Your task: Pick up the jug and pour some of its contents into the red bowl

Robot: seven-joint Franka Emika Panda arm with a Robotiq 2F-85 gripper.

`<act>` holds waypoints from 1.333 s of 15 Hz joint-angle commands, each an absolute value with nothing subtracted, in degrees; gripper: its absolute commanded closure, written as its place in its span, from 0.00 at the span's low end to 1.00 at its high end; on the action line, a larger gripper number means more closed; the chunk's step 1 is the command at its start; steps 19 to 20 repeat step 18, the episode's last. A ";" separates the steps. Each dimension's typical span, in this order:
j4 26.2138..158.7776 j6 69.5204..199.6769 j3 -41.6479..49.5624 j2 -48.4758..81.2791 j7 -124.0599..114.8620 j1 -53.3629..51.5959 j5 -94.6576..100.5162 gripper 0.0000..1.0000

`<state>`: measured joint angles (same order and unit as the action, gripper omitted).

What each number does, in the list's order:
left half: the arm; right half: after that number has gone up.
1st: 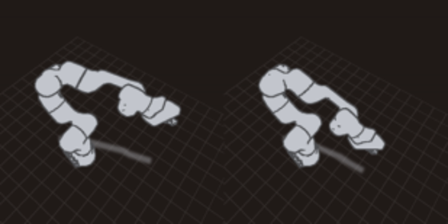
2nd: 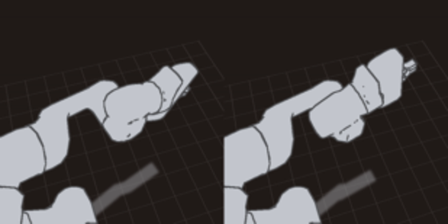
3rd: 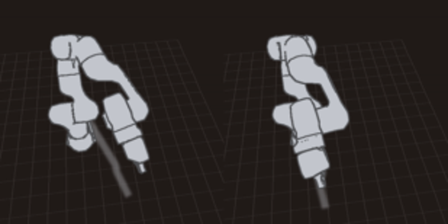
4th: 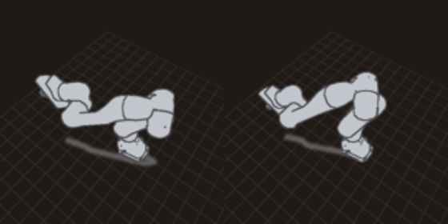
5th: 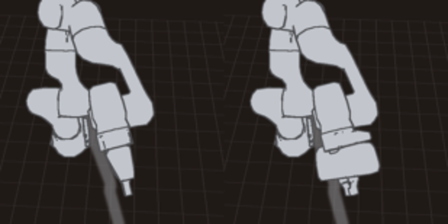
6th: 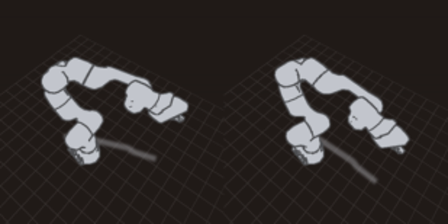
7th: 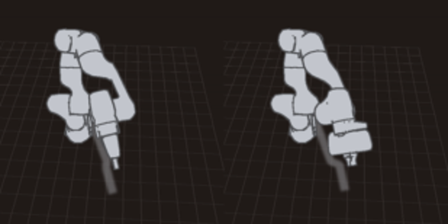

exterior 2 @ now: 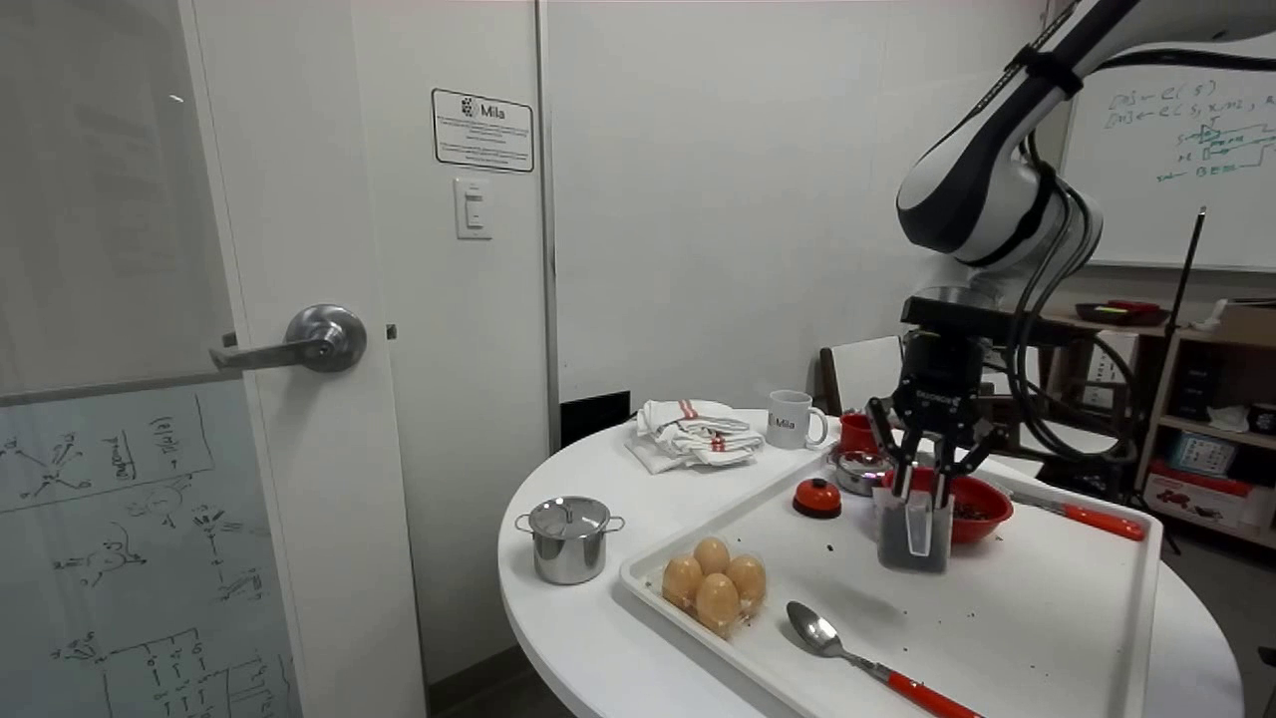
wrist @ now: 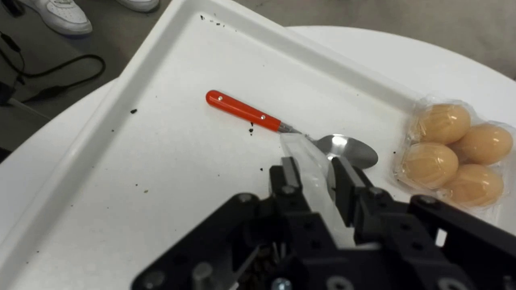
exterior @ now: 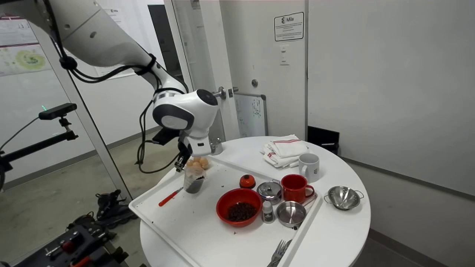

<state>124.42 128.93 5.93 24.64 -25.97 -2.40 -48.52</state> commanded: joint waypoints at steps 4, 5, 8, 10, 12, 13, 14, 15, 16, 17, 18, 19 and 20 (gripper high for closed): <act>124.87 146.34 3.08 29.43 -24.73 -1.67 -56.22 0.91; 124.80 148.26 2.79 30.09 -24.60 -1.66 -57.27 0.91; 124.76 152.04 2.14 31.39 -25.25 -1.91 -59.26 0.87; 124.97 152.51 2.03 31.26 -25.75 -2.08 -59.15 0.48; 125.38 150.53 2.27 30.87 -26.56 -1.95 -57.92 0.35; 125.71 147.26 2.81 30.25 -27.25 -1.65 -56.04 0.27; 126.14 143.32 3.07 29.29 -27.01 -0.86 -54.55 0.20; 126.61 139.37 3.13 28.10 -25.86 0.25 -53.77 0.12; 124.76 144.64 2.73 31.13 -26.15 -1.32 -55.67 0.30; 124.78 142.32 2.92 30.82 -26.12 -0.83 -55.00 0.24; 124.88 141.15 3.01 30.43 -26.07 -0.36 -54.67 0.15; 124.88 141.15 3.01 30.43 -26.07 -0.36 -54.67 0.15; 124.88 141.15 3.01 30.43 -26.07 -0.36 -54.67 0.15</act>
